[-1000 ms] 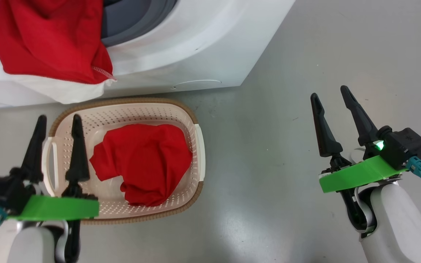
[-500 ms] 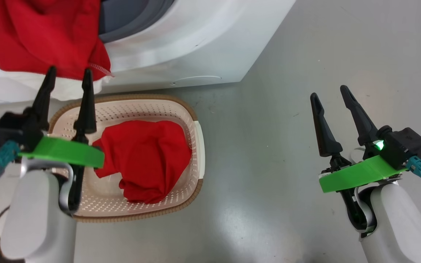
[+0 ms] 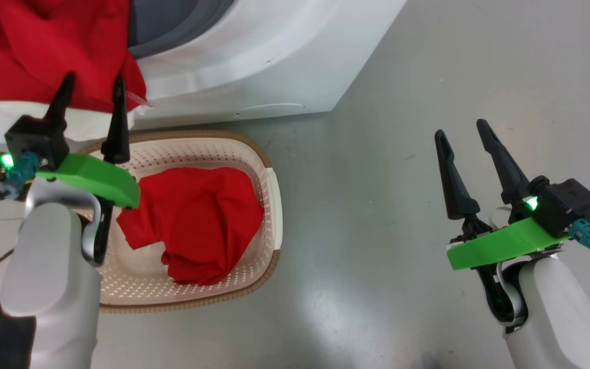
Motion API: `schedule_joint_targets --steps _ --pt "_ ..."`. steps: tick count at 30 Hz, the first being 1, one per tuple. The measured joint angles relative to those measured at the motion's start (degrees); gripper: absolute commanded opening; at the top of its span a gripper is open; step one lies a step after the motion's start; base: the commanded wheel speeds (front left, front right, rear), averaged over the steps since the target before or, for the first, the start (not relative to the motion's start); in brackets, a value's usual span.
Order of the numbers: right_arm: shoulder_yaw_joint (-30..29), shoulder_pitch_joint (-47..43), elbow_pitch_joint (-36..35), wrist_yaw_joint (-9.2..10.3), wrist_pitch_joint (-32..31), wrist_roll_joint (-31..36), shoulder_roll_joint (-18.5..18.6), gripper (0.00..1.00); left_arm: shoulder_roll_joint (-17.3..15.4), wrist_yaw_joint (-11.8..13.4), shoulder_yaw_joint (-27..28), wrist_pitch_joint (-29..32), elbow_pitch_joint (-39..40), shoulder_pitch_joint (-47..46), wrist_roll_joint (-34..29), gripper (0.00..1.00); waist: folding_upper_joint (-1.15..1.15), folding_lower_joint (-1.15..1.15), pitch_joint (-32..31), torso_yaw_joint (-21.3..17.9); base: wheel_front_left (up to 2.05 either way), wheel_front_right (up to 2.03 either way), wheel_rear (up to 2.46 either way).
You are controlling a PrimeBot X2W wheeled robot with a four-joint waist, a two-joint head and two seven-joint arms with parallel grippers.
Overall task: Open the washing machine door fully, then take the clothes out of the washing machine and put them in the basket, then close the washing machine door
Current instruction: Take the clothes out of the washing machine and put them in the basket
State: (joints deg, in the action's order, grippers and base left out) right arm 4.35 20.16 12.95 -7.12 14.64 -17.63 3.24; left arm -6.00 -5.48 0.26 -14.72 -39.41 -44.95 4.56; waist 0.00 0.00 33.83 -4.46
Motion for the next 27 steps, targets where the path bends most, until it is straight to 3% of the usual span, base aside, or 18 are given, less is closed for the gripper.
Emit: schedule_joint_targets --steps 8,9,10,11,12,20,27 --pt "0.0 0.0 -0.1 0.00 0.0 0.0 0.0 1.00 -0.1 0.6 -0.1 0.0 -5.2 -3.4 -0.2 1.00 0.00 0.00 0.3 0.0 0.00 0.00 0.00" --pt "0.0 0.0 -0.1 0.00 0.0 0.0 0.0 1.00 -0.1 0.8 -0.1 0.0 -5.7 -3.8 -0.3 0.91 0.00 0.00 0.4 0.0 0.00 0.00 0.00" --pt "0.0 0.0 -0.1 0.00 0.0 0.0 0.0 1.00 -0.2 1.0 -0.1 0.0 -6.2 -4.1 -0.5 0.55 0.00 0.00 0.4 0.0 0.00 0.00 0.00" --pt "0.0 0.0 -0.1 0.00 0.0 0.0 0.0 1.00 -0.3 1.0 -0.1 0.0 -6.6 -4.4 -0.6 0.36 0.00 0.00 0.4 0.0 0.00 0.00 0.00" --pt "0.0 0.0 -0.1 0.00 0.0 0.0 0.0 1.00 -0.3 1.0 -0.2 0.0 -6.9 -4.7 -0.6 0.01 0.00 0.00 0.5 0.0 0.00 0.00 0.00" --pt "0.0 0.0 -0.1 0.00 0.0 0.0 0.0 1.00 -0.3 1.0 0.1 0.0 -6.8 -4.9 -0.4 0.00 0.00 0.00 0.6 0.2 0.00 0.00 0.00" --pt "-0.3 0.0 -0.2 0.00 0.0 0.0 0.0 1.00 0.9 0.3 3.4 0.0 2.3 -3.9 2.8 0.00 0.00 0.00 0.6 1.0 0.00 0.00 0.00"
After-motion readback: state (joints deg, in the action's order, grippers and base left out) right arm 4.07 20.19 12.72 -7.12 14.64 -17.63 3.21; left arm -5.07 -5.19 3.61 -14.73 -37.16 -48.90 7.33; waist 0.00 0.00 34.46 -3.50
